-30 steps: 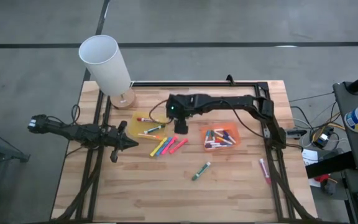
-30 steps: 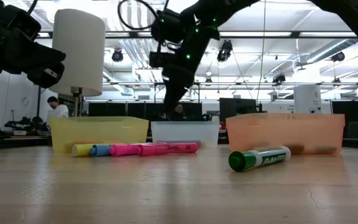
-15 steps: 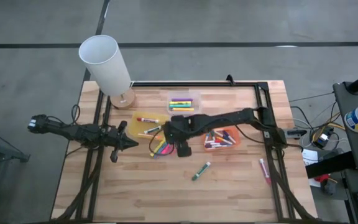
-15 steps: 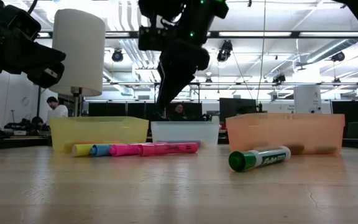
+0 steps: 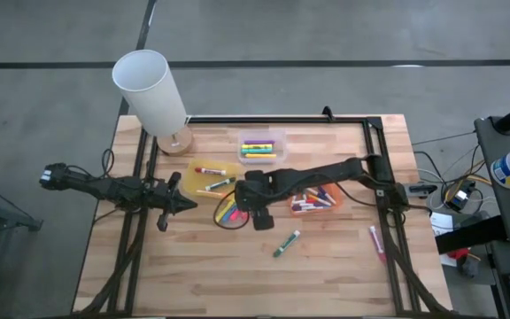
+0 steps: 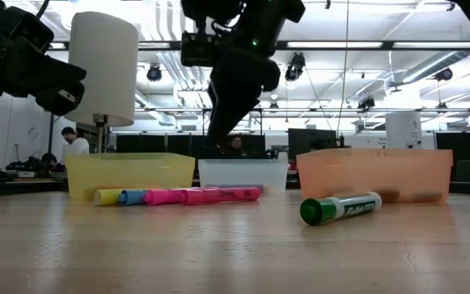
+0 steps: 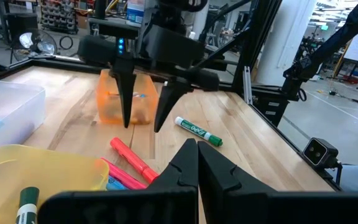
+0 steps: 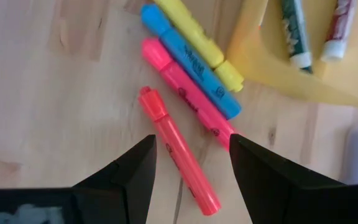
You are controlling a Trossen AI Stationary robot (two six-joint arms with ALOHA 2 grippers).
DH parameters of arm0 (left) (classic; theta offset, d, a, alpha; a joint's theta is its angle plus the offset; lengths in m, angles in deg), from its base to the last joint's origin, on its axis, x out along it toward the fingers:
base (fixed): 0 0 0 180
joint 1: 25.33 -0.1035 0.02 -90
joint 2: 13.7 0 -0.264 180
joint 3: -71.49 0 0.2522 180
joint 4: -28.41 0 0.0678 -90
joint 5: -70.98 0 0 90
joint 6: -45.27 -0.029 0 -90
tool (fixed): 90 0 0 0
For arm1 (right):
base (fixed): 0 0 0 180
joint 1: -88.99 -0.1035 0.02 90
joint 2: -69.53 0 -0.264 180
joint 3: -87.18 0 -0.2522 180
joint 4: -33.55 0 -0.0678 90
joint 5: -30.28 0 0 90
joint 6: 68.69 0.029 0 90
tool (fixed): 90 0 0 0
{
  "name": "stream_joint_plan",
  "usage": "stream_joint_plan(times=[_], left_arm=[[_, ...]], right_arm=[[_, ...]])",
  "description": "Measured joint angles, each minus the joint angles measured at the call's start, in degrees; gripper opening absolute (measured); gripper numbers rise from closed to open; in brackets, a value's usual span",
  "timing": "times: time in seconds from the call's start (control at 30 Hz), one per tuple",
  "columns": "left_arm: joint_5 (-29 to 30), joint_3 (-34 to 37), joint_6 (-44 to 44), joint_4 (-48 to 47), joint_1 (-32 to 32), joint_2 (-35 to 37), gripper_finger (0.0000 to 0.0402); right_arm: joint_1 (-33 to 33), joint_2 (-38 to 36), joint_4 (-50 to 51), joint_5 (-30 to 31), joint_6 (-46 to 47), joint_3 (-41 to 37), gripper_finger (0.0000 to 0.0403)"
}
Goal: Pick & Place Markers
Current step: Put the large light red highlighter pen into the transparent bin
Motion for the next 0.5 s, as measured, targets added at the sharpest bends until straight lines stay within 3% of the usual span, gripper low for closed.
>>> stream_joint_plan(times=[0.5], left_arm=[[-0.01,0.0,0.0,0.0,0.0,0.0,0.0]], right_arm=[[0.37,0.11,-10.67,0.0,0.02,-12.42,0.0199]])
